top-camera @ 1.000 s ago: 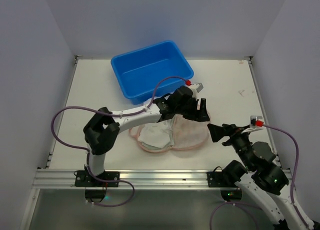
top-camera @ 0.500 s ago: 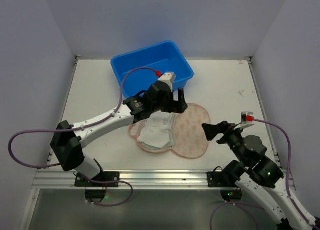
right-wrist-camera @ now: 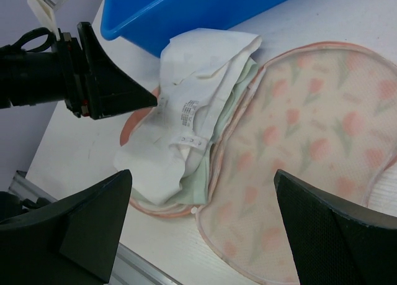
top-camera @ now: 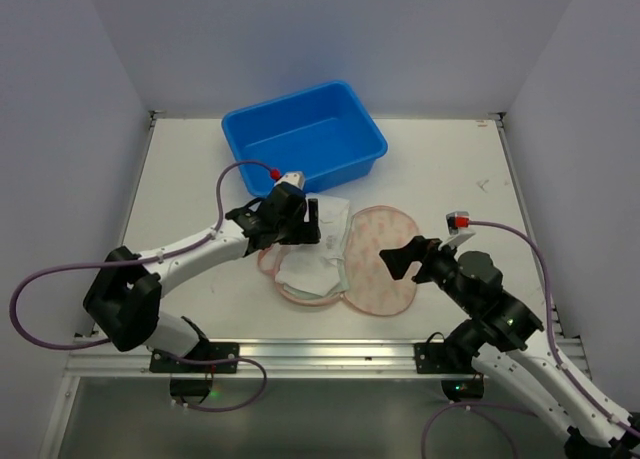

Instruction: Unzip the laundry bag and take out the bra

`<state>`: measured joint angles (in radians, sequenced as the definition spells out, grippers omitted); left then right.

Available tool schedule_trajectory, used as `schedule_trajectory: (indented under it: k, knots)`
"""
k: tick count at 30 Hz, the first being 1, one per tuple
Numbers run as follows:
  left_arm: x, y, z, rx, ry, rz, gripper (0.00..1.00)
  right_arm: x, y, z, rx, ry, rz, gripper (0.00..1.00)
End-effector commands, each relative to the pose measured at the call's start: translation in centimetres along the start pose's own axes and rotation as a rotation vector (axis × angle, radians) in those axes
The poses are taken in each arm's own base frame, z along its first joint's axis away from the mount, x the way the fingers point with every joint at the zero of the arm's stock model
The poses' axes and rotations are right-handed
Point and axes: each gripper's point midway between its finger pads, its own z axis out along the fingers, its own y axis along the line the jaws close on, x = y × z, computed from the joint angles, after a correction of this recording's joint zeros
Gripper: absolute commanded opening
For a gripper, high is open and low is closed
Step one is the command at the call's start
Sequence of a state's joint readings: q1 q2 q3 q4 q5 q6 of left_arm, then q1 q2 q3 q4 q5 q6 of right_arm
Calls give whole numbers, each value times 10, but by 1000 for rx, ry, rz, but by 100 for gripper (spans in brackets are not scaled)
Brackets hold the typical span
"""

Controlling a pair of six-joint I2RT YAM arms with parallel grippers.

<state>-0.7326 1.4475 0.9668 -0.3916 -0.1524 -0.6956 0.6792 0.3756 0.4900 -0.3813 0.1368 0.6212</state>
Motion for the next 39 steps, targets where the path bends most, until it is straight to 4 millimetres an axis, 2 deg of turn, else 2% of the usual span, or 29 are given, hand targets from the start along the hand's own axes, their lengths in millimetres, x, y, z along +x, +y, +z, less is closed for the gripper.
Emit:
schedule_trajectory:
  k: [1,5,9,16,23,26,29,30,33,35,39]
  knots:
    - [-17,-16,12,55,-40,-26,81,-6,9,2,-45,-28,6,99]
    - [-26,-15,24,27,-48,-45,77,-6,8,1,-48,-37,11,99]
    - [-30,-2,37,-41,-50,-71,74,-4,8,0,-50,-35,11,99]
    - [-45,6,45,-59,-105,-130,68,-2,8,3,-52,-24,11,99]
    - [-44,10,61,-85,-80,-134,63,1,5,3,-47,-28,10,99]
    - [-44,10,65,-92,-76,-140,55,0,4,2,-47,-35,8,99]
    - [-45,6,63,-75,-71,-142,41,1,3,2,-45,-35,6,99]
    - [-45,5,62,-71,-66,-142,30,1,3,2,-44,-34,6,99]
    - [-46,-2,53,-33,-65,-145,17,0,3,2,-44,-37,3,99]
    - [-51,-8,42,-1,-79,-151,15,-1,3,2,-41,-41,2,99]
    - [-48,-11,29,32,-83,-151,12,-1,2,3,-35,-42,0,99]
